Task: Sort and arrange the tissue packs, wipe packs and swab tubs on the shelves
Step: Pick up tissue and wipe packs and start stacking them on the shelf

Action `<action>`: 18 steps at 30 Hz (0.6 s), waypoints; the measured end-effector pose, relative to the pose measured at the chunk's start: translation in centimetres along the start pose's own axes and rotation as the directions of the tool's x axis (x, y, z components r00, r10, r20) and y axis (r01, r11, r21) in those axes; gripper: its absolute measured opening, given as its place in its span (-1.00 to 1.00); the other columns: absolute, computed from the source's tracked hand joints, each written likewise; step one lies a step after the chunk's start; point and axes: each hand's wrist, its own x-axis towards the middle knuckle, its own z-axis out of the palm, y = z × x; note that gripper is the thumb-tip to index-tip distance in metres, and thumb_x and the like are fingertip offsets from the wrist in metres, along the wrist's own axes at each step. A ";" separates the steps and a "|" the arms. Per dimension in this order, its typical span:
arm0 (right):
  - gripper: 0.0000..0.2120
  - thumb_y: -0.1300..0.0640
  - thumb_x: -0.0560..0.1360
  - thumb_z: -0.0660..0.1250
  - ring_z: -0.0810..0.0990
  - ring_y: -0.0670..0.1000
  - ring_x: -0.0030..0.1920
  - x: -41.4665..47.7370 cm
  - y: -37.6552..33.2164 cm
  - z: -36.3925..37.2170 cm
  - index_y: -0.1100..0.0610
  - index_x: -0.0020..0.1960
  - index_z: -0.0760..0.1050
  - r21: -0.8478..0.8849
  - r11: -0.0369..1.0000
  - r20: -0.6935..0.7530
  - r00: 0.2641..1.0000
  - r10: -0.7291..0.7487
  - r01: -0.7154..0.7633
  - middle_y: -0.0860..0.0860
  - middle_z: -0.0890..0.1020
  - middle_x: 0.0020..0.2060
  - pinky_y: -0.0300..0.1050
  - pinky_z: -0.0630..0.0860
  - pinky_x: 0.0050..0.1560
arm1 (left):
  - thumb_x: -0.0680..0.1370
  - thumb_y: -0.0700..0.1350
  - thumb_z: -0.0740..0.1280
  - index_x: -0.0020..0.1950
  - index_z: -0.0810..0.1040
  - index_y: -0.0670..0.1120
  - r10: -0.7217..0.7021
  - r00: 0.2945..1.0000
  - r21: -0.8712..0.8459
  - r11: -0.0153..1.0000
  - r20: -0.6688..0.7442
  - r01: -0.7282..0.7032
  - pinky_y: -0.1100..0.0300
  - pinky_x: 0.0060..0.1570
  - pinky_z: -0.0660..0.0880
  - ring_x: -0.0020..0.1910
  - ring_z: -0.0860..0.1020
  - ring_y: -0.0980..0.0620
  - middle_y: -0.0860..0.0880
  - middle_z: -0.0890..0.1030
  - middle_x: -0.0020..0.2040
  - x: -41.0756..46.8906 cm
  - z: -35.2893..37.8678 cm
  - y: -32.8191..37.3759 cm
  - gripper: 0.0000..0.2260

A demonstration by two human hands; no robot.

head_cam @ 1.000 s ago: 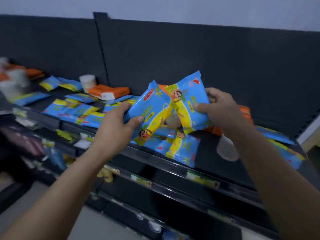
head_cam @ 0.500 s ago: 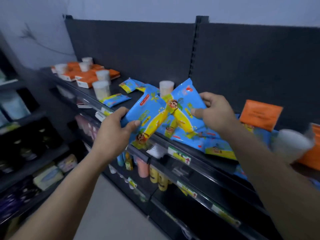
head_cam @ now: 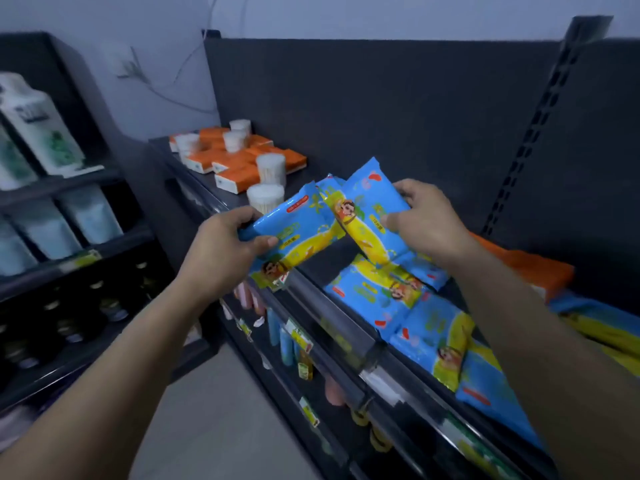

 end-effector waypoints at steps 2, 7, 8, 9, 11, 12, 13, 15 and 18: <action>-0.74 0.33 0.39 0.29 0.63 0.09 -0.06 2.4 -0.3 0.4 0.13 0.04 0.52 -0.018 1.000 -0.007 1.000 -0.009 0.009 0.06 0.65 -0.07 -0.02 0.56 -0.07 | 0.46 -0.15 0.42 -0.25 0.48 -0.01 0.023 1.000 0.007 1.000 -0.016 -0.023 0.29 -0.43 0.30 -0.42 0.35 0.07 -0.01 0.46 -0.37 2.5 0.2 -0.7 -0.85; -0.74 0.30 0.43 0.27 0.56 0.05 -0.07 6.9 0.0 2.0 0.09 0.09 0.50 -0.137 0.989 -0.073 0.996 0.048 -0.058 0.02 0.61 -0.02 -0.37 0.40 -0.30 | 0.46 -0.21 0.41 -0.15 0.52 -0.10 0.058 0.998 -0.005 0.998 -0.010 -0.058 0.21 -0.32 0.35 -0.35 0.39 0.06 -0.07 0.53 -0.30 8.3 0.8 -3.7 -0.92; -0.74 0.30 0.43 0.26 0.57 0.08 -0.06 7.9 0.1 2.4 0.10 0.09 0.49 -0.140 0.987 -0.091 0.994 0.061 -0.073 0.05 0.61 -0.02 -0.28 0.40 -0.26 | 0.46 -0.21 0.41 -0.14 0.53 -0.10 0.066 0.998 -0.028 0.997 -0.001 -0.066 0.21 -0.32 0.35 -0.35 0.40 0.07 -0.06 0.53 -0.30 9.7 0.8 -4.4 -0.93; -0.74 0.31 0.43 0.25 0.57 0.10 -0.05 8.7 0.1 2.7 0.11 0.08 0.49 -0.145 0.986 -0.112 0.991 0.071 -0.087 0.07 0.60 -0.02 -0.22 0.39 -0.23 | 0.46 -0.21 0.41 -0.13 0.53 -0.10 0.077 0.997 -0.055 0.996 0.009 -0.077 0.23 -0.31 0.36 -0.34 0.40 0.07 -0.05 0.53 -0.29 11.1 0.9 -4.9 -0.93; -0.75 0.32 0.43 0.25 0.55 0.10 -0.05 10.4 0.0 3.5 0.12 0.08 0.48 -0.176 0.977 -0.161 0.983 0.091 -0.119 0.06 0.57 -0.03 -0.16 0.39 -0.20 | 0.46 -0.22 0.40 -0.11 0.54 -0.13 0.124 0.992 -0.092 0.989 0.039 -0.120 0.26 -0.31 0.37 -0.31 0.42 0.07 -0.05 0.55 -0.27 14.0 1.2 -5.7 -0.93; -0.74 0.31 0.43 0.26 0.54 0.09 -0.06 11.1 0.0 3.9 0.12 0.09 0.47 -0.196 0.970 -0.181 0.977 0.109 -0.144 0.05 0.56 -0.04 -0.16 0.38 -0.18 | 0.46 -0.22 0.41 -0.11 0.53 -0.15 0.151 0.986 -0.101 0.984 0.065 -0.144 0.23 -0.29 0.38 -0.30 0.42 0.06 -0.06 0.55 -0.26 15.4 1.4 -6.2 -0.93; -0.73 0.31 0.44 0.28 0.52 0.06 -0.06 11.7 -0.2 4.3 0.12 0.11 0.47 -0.217 0.961 -0.195 0.972 0.128 -0.170 0.03 0.54 -0.05 -0.16 0.36 -0.17 | 0.46 -0.23 0.40 -0.10 0.53 -0.16 0.172 0.980 -0.116 0.980 0.101 -0.160 0.21 -0.27 0.40 -0.30 0.44 0.06 -0.06 0.56 -0.26 16.8 1.7 -6.6 -0.93; -0.73 0.30 0.45 0.27 0.47 0.03 -0.08 12.8 -0.4 5.1 0.13 0.14 0.45 -0.247 0.941 -0.234 0.957 0.174 -0.231 0.03 0.52 -0.04 -0.17 0.33 -0.16 | 0.46 -0.24 0.40 -0.11 0.53 -0.15 0.222 0.960 -0.156 0.968 0.169 -0.196 0.25 -0.30 0.41 -0.32 0.46 0.10 -0.06 0.57 -0.26 19.7 1.9 -7.3 -0.93; -0.72 0.31 0.46 0.27 0.43 0.01 -0.09 13.9 -0.7 6.1 0.18 0.17 0.44 -0.287 0.910 -0.320 0.925 0.204 -0.300 0.04 0.51 -0.02 -0.16 0.34 -0.13 | 0.46 -0.27 0.40 -0.16 0.51 -0.11 0.307 0.920 -0.211 0.942 0.242 -0.259 0.41 -0.39 0.37 -0.39 0.45 0.22 -0.01 0.55 -0.30 24.1 2.2 -7.9 -0.90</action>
